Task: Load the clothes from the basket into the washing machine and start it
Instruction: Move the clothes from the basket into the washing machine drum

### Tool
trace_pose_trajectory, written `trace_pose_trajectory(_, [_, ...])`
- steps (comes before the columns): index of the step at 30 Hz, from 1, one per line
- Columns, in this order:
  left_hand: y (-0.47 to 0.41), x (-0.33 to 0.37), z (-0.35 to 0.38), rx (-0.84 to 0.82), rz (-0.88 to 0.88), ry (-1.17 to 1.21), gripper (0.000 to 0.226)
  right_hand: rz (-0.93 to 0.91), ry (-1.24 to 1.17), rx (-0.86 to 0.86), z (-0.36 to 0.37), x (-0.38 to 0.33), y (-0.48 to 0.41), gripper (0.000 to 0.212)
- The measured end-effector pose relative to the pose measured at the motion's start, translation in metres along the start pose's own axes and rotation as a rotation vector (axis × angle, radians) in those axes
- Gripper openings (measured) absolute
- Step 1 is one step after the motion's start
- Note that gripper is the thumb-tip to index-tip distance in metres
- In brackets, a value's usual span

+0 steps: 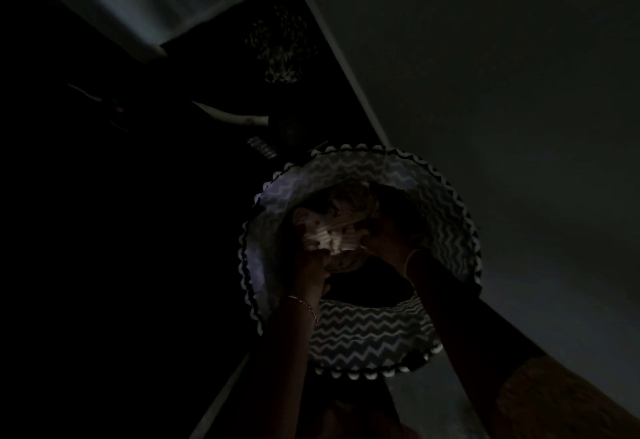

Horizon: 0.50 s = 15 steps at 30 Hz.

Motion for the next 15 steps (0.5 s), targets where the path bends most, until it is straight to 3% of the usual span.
trace_pose_trajectory(5, [0.048, 0.017, -0.004, -0.046, 0.076, 0.097, 0.037, 0.157, -0.354, 0.005, -0.002, -0.052, 0.094, 0.016])
trace_pose_trajectory(8, [0.069, 0.026, -0.015, 0.022, 0.245, -0.085, 0.045, 0.106, -0.503, -0.009, -0.006, -0.073, 0.139, 0.022])
trace_pose_trajectory(10, [0.083, 0.029, -0.024, 0.067, 0.396, -0.179, 0.066, 0.032, -0.567, -0.008, -0.003, -0.094, 0.17, 0.024])
trace_pose_trajectory(12, [0.089, 0.025, -0.031, 0.091, 0.474, -0.181, 0.087, -0.046, -0.622, -0.061, 0.004, -0.116, 0.198, 0.045])
trace_pose_trajectory(13, [0.092, 0.023, -0.034, 0.121, 0.515, -0.248, 0.089, -0.063, -0.652, -0.085, 0.01, -0.128, 0.214, 0.053])
trace_pose_trajectory(15, [0.11, 0.026, -0.035, 0.107, 0.623, -0.354, 0.086, -0.09, -0.684, -0.099, 0.015, -0.15, 0.242, 0.046])
Point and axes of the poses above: each hand's wrist, its own y-axis away from the middle knuckle, its own z-axis out of the palm, x = y × z, the point moved 4 cm from there along -y, towards the middle knuckle, and after that the axes turned 15 degrees about -y, right-handed, at the moved point
